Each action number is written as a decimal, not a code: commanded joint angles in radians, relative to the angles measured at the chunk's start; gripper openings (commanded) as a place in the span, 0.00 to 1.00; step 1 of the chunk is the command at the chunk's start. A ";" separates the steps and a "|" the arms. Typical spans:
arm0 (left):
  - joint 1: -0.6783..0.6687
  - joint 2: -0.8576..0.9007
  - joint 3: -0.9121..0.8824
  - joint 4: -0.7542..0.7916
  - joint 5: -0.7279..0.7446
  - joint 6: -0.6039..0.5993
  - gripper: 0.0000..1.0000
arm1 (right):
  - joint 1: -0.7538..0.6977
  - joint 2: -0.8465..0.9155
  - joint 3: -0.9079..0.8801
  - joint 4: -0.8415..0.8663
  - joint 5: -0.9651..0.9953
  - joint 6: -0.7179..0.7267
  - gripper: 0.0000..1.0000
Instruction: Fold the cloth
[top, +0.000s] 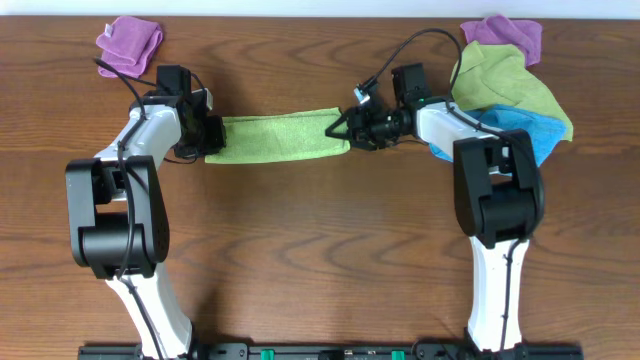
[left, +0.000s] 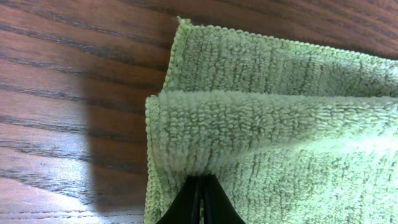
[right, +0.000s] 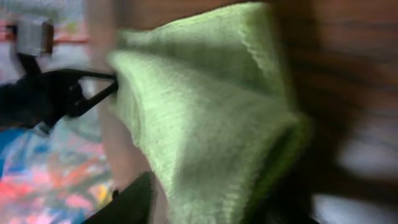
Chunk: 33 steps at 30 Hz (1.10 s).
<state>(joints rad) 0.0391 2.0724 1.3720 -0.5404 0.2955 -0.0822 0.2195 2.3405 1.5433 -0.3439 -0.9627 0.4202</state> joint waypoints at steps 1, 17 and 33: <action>-0.009 0.071 -0.016 -0.001 0.020 -0.011 0.06 | 0.024 0.037 -0.015 0.014 0.066 0.040 0.30; -0.061 0.071 -0.016 -0.009 0.020 -0.013 0.06 | 0.031 -0.005 0.204 -0.024 0.023 0.110 0.01; -0.121 0.071 -0.015 0.014 0.098 -0.110 0.06 | 0.132 -0.042 0.407 -0.380 0.374 -0.072 0.01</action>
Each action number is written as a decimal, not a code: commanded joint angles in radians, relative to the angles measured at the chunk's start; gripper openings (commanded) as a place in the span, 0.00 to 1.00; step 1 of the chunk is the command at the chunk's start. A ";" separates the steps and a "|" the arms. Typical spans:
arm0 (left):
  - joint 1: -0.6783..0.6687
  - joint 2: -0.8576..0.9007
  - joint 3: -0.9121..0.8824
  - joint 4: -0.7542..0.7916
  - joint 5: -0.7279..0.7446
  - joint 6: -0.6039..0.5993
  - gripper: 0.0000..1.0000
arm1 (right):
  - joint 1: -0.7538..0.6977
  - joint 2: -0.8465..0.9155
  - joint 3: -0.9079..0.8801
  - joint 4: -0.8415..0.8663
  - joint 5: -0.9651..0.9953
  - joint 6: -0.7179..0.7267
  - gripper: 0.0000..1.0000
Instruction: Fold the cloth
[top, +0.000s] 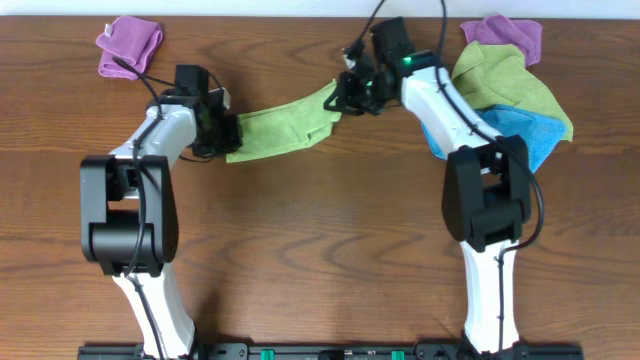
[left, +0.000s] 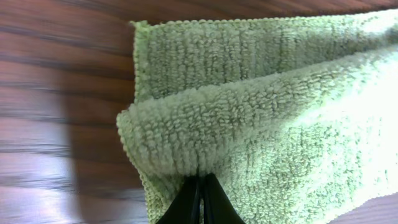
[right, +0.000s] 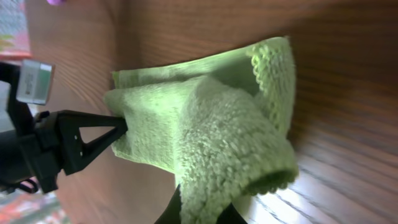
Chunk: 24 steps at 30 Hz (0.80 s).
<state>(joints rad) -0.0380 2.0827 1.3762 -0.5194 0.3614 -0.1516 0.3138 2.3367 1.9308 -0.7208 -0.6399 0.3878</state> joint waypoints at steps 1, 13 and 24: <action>-0.057 0.060 -0.019 -0.003 0.032 -0.056 0.06 | 0.051 -0.039 0.020 -0.004 0.058 -0.046 0.02; -0.146 0.060 -0.019 0.077 0.032 -0.165 0.06 | 0.114 -0.039 0.020 -0.018 0.055 -0.094 0.01; -0.180 0.060 -0.017 0.132 0.046 -0.223 0.06 | 0.129 -0.039 0.020 -0.054 0.052 -0.124 0.01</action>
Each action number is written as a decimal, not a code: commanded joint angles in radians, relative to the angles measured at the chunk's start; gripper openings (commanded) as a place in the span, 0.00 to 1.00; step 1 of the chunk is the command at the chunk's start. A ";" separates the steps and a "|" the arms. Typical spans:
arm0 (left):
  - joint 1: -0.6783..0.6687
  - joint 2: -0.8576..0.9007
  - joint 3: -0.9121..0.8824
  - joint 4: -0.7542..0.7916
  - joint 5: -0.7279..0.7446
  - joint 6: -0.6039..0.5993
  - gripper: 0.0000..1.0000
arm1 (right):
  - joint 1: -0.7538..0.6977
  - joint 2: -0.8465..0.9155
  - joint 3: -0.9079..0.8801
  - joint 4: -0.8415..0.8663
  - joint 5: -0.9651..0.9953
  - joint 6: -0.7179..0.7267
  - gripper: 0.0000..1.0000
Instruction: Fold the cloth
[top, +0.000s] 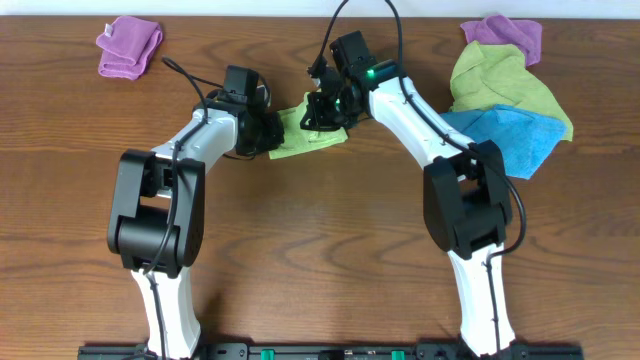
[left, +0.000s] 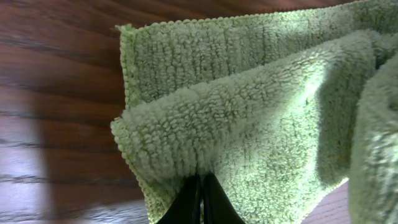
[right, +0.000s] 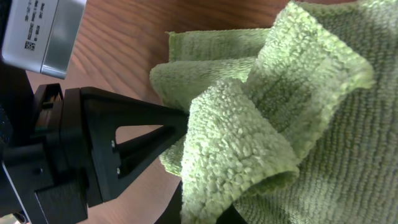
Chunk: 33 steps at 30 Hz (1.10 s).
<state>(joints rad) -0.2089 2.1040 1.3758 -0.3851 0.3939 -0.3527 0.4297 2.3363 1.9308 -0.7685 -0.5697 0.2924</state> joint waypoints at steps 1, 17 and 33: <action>-0.007 0.039 -0.015 -0.002 0.025 -0.022 0.06 | 0.013 -0.038 0.020 -0.010 -0.018 -0.032 0.01; 0.043 -0.212 0.007 -0.039 0.047 -0.021 0.06 | 0.013 -0.038 0.020 0.002 0.005 -0.047 0.01; 0.111 -0.560 0.007 -0.253 -0.090 -0.006 0.06 | 0.050 -0.021 0.018 0.074 0.027 -0.047 0.01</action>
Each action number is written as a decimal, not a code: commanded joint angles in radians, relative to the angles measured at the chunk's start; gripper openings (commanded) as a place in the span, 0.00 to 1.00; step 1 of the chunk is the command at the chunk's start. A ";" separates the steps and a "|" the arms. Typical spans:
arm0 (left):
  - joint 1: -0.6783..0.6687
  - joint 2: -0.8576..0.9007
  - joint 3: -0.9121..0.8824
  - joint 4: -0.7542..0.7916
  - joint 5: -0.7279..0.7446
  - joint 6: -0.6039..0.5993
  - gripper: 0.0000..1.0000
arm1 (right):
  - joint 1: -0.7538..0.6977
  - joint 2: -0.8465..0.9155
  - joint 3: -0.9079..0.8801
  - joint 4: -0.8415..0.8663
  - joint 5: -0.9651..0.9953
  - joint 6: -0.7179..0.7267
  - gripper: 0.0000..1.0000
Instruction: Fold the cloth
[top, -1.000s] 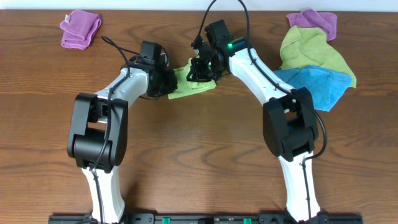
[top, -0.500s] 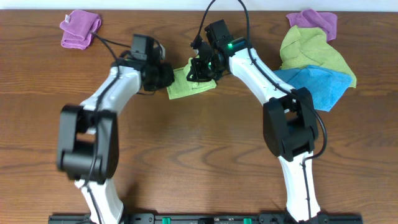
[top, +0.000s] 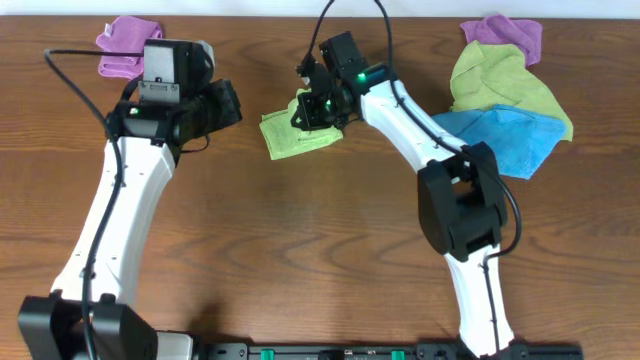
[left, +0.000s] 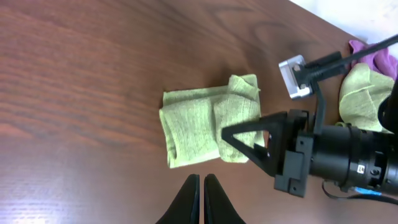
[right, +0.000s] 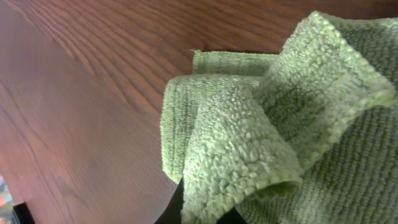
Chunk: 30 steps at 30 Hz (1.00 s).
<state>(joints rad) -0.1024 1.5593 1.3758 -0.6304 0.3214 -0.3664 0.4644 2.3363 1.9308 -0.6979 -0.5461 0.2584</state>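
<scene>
The light green cloth (top: 292, 133) lies on the table as a short folded bundle, its right end doubled back over the left part. My right gripper (top: 309, 112) is shut on that doubled end, and in the right wrist view the cloth (right: 249, 143) curls over the fingers (right: 180, 202). My left gripper (top: 233, 105) hangs to the left of the cloth, apart from it. Its fingertips (left: 201, 182) are shut with nothing between them, above the cloth (left: 199, 127).
A purple cloth (top: 128, 42) lies at the back left, close behind the left arm. At the back right is a heap of a purple cloth (top: 505, 30), a lime cloth (top: 505, 80) and a blue cloth (top: 515, 135). The table's far edge (top: 250, 12) runs just behind them.
My left gripper has let go of the cloth's left end and now hangs up and to the left of it. The right gripper still holds its end over the bundle.
Both grippers held the cloth stretched as a long strip, one at each end. Then the right end was lifted and further left while the left end had shifted right. Then the ends met in a short bundle. Now only the right gripper holds it.
</scene>
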 joint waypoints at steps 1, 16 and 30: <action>0.004 -0.015 0.007 -0.010 -0.018 0.007 0.06 | 0.019 -0.018 0.018 0.006 0.011 -0.013 0.01; 0.004 -0.015 0.007 -0.009 -0.019 0.028 0.06 | 0.049 0.000 0.018 0.064 -0.169 -0.008 0.71; 0.014 0.025 -0.040 -0.029 -0.063 0.047 0.46 | -0.082 -0.063 0.027 0.020 -0.245 -0.031 0.76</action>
<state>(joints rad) -0.0944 1.5593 1.3655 -0.6563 0.2295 -0.3386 0.4385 2.3352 1.9320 -0.6437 -0.8082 0.2543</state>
